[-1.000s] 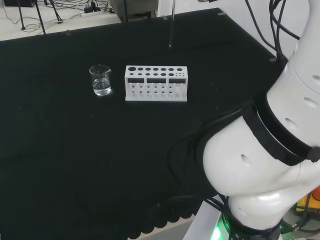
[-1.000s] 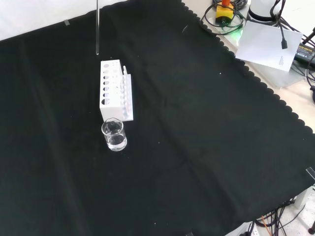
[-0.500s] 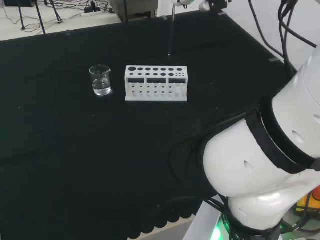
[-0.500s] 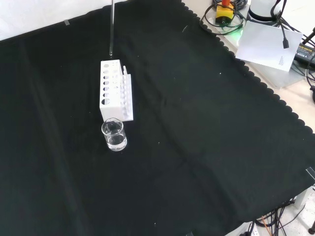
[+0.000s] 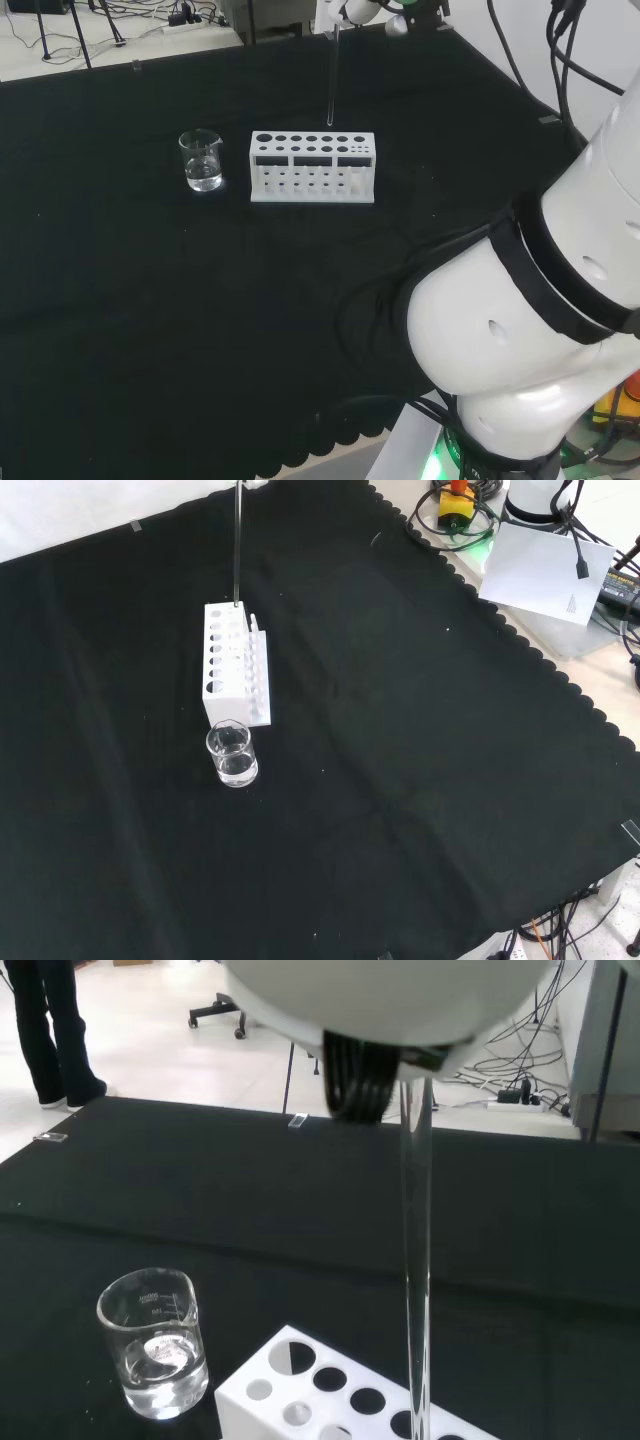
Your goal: Put the glass rod back on the white test tube rack.
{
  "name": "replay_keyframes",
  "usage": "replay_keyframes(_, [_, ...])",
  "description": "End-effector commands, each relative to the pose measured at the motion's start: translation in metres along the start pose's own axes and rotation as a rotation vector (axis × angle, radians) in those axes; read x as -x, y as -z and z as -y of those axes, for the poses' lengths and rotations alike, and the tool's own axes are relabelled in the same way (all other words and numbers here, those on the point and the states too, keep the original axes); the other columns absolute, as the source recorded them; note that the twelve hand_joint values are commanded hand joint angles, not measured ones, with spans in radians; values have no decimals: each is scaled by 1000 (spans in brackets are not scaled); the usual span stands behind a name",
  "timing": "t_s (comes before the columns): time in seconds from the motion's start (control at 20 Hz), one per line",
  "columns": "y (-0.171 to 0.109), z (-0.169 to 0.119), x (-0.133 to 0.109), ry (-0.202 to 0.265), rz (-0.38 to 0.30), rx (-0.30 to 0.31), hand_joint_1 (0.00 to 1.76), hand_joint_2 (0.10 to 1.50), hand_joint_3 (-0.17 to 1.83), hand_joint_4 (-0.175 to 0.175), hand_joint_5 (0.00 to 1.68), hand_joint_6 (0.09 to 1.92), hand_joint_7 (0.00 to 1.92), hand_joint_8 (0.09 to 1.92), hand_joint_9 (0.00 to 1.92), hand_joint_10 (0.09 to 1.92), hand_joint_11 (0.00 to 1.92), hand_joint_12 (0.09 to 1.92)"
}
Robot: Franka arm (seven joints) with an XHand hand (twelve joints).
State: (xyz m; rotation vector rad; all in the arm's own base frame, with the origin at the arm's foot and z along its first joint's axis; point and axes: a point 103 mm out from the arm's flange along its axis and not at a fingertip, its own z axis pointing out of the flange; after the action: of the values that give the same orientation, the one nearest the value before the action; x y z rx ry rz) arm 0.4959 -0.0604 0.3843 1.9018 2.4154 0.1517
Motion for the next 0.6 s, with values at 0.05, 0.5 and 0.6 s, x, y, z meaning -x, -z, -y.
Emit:
replay_keyframes(0.05, [-10, -14, 4, -4, -12, -30, 1330, 577, 813, -175, 1230, 549, 1350, 877, 1904, 401, 1748, 783])
replay_keyframes(0.5, [-38, -16, 11, -9, -30, -50, 1330, 575, 816, -175, 1231, 550, 1351, 876, 1906, 401, 1749, 784])
replay_keyframes(0.6, [-41, -16, 13, -5, -33, -55, 1269, 488, 917, -175, 1336, 589, 1542, 792, 1916, 407, 1769, 767])
